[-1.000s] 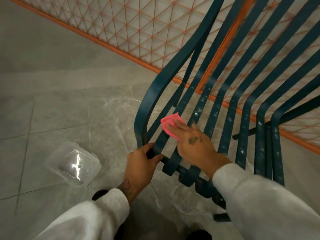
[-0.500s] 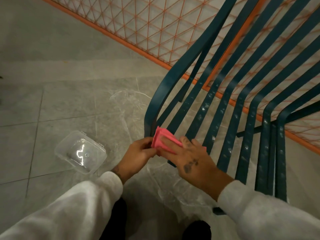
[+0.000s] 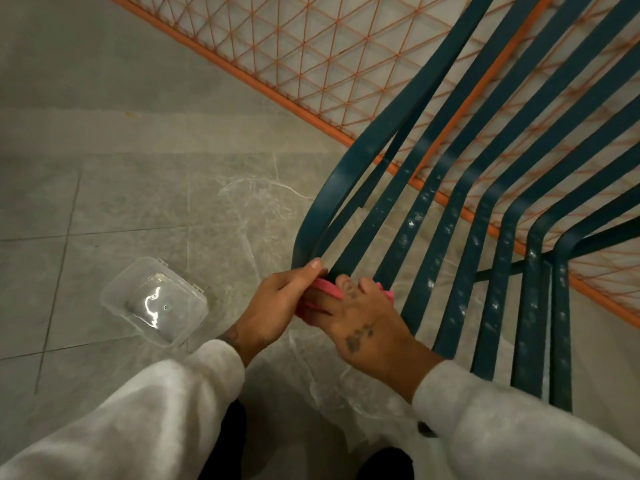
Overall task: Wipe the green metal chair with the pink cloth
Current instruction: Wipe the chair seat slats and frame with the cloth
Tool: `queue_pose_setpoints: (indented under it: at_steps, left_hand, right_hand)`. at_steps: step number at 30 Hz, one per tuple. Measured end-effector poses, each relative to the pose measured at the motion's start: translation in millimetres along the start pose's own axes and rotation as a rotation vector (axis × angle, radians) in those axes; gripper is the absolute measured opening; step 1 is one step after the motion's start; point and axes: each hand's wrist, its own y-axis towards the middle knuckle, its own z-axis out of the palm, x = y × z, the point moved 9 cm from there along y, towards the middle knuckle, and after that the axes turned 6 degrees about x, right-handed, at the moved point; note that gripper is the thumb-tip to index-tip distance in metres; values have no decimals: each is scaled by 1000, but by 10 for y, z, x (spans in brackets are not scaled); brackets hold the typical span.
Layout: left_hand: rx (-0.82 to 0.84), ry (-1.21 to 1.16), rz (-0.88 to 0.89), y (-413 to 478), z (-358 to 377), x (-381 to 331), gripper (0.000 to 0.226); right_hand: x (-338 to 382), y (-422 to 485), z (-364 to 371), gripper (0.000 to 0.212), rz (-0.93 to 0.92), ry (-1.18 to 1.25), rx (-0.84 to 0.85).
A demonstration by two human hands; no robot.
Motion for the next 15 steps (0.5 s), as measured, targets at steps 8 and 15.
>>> queue_pose_setpoints:
  at_steps: [8,15]
  left_hand:
    - [83,39,-54,-26,144,83,75]
    - [69,75,-47,56,267,28,68]
  right_hand:
    - [-229,-123,12,52,53,159,-20]
    - [-625,-57,-106,50,81,434,-201]
